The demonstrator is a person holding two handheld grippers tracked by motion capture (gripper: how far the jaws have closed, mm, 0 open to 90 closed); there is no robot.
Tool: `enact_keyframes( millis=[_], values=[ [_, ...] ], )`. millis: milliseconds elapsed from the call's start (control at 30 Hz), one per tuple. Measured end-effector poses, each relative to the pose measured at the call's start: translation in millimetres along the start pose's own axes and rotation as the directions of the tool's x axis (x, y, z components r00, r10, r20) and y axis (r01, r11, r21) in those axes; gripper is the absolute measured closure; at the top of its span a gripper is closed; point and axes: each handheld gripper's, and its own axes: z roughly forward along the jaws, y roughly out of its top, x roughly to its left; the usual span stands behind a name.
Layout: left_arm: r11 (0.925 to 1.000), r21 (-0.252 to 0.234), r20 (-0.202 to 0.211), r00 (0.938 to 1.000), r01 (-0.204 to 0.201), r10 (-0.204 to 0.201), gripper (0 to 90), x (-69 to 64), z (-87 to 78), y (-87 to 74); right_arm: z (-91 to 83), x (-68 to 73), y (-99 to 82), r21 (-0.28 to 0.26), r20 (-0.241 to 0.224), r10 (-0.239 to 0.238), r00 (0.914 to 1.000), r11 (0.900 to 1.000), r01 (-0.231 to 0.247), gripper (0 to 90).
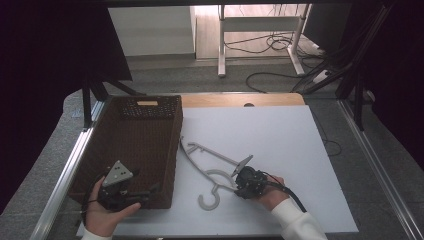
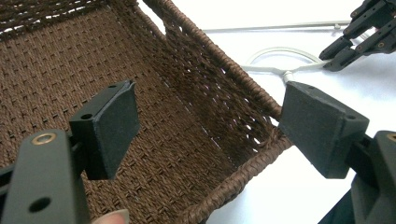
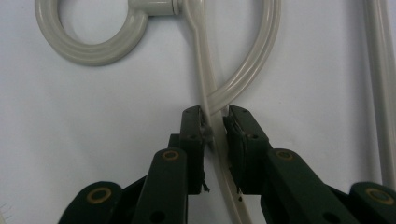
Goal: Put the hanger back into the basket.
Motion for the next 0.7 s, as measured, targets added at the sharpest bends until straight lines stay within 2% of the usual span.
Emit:
enact_keyframes(
  millis=[167, 200, 233, 267, 367, 533, 700],
  values=[
    [1.0000, -0.003, -0.002, 1.0000, 0.001, -0.001, 19.6, 0.6, -0.7, -0.1, -0.2, -2.6, 0.3, -0.001, -0.004, 0.006, 1.0000, 1.0000, -0.006, 81.7],
    [1.0000, -0.004, -0.004, 1.0000, 0.001, -0.001, 19.6, 0.9, -1.0, -0.2, -0.4, -4.5, 0.1, -0.003, -0.007, 0.029, 0.9996, 0.9996, -0.029, 81.7],
    [1.0000, -0.006, -0.004, 1.0000, 0.002, -0.002, 19.6, 1.1, -1.4, -0.2, -1.1, -6.7, -0.7, -0.005, -0.008, 0.032, 0.9995, 0.9995, -0.032, 81.8],
    [1.0000, -0.007, -0.005, 1.0000, 0.003, -0.003, 19.6, 1.3, -1.8, -0.2, -2.7, -10.3, -2.6, -0.013, -0.031, 0.037, 0.9988, 0.9992, -0.038, 81.9],
    [0.9999, -0.010, -0.006, 1.0000, 0.004, -0.004, 19.7, 1.8, -2.2, -0.3, -4.9, -11.7, -3.3, -0.023, -0.038, 0.042, 0.9984, 0.9988, -0.043, 82.0],
    [1.0000, -0.009, -0.008, 1.0000, 0.003, -0.003, 19.7, 1.8, -1.3, -0.5, -13.7, -14.4, -3.5, -0.060, -0.047, 0.065, 0.9968, 0.9959, -0.068, 82.0],
    [0.9998, -0.017, -0.009, 1.0000, 0.002, -0.002, 19.9, 1.6, -2.5, -0.3, -29.5, -18.8, -5.1, -0.109, -0.063, 0.081, 0.9947, 0.9902, -0.087, 82.0]
  ],
)
